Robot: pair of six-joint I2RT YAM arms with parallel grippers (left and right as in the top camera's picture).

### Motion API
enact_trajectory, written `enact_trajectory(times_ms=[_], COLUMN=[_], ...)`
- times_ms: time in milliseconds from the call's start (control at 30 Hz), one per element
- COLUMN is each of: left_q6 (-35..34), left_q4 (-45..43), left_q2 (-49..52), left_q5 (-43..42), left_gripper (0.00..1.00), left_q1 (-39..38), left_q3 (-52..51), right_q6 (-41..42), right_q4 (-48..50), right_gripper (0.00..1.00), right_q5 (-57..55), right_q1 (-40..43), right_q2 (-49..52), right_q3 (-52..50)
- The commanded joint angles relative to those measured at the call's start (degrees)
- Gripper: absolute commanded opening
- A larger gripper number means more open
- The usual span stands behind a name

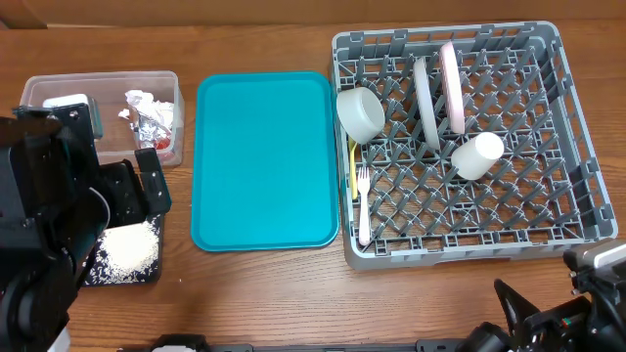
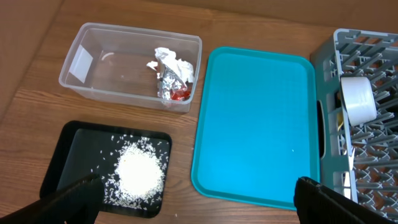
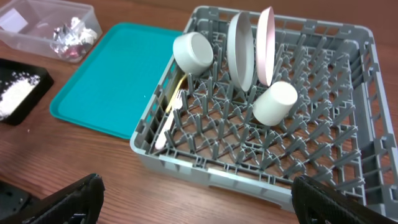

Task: Sort waste into correct bins and load items into the dishwasher rack

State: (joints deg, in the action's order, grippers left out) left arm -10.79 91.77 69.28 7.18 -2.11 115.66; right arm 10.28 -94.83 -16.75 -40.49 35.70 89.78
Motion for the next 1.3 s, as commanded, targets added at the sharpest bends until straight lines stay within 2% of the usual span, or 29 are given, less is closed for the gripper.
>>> enact_trajectory(times_ms=[0, 100, 200, 300, 367, 433, 533, 633, 667, 800, 967, 1067, 1133, 1267], left_q6=[-0.39, -0.39, -0.39, -0.39, -0.39, -0.39, -0.39, -0.39, -0.39, -0.39, -0.39, -0.39, -0.39, -0.39], left_q4=[-0.11, -0.04, -0.07, -0.07, -0.07, -0.11, -0.11, -0.09, -0.11, -0.07, -0.11, -0.09, -0.09, -0.09], left_q2=[0.81, 1.31, 1.95, 2.51, 2.97, 3.41, 4.22, 4.94, 5.33, 6.45, 8.0, 8.94, 9.38, 9.46], left_q5=[0.72, 0.72, 0.7, 0.72, 0.72, 0.72, 0.72, 0.7, 0.72, 0.7, 0.7, 0.7, 0.7, 0.72], left_gripper=[1.0, 1.0, 1.0, 1.0, 1.0, 1.0, 1.0, 1.0, 1.0, 1.0, 1.0, 1.0, 1.0, 1.0], left_q1=[0.31, 0.31, 0.31, 0.31, 0.31, 0.31, 0.31, 0.31, 0.31, 0.31, 0.31, 0.31, 0.31, 0.31], left_q3=[0.28, 0.28, 0.28, 0.28, 0.28, 0.28, 0.28, 0.28, 0.28, 0.28, 0.28, 0.28, 0.28, 0.28], right_q6=[0.04, -2.73, -12.09, -13.77, -13.73, -13.75, -13.73, -13.73, -13.49, -13.31, -13.33, -13.07, -12.9, -12.9], right_q4=[-2.21, -0.68, 12.02, 19.47, 25.83, 37.62, 50.82, 58.71, 63.14, 68.35, 71.65, 81.46, 91.3, 96.65], right_gripper=[1.0, 1.0, 1.0, 1.0, 1.0, 1.0, 1.0, 1.0, 1.0, 1.0, 1.0, 1.0, 1.0, 1.0], right_q5=[-0.28, -0.59, -1.2, -1.2, 0.66, 7.48, 17.16, 21.31, 22.08, 22.49, 22.4, 23.5, 24.48, 24.61], right_q1=[0.61, 3.61, 12.5, 19.28, 25.09, 32.26, 37.81, 38.75, 38.75, 38.75, 38.75, 38.75, 38.75, 38.66], right_q2=[0.15, 0.13, 0.07, -0.35, -1.36, -3.67, -7.28, -12.46, -16.87, -27.36, -35.54, -35.54, -35.54, -35.54], right_q3=[0.17, 0.17, -1.29, -6.32, -12.7, -23.96, -38.95, -50.58, -57.9, -70.4, -78.71, -84.61, -89.29, -89.35])
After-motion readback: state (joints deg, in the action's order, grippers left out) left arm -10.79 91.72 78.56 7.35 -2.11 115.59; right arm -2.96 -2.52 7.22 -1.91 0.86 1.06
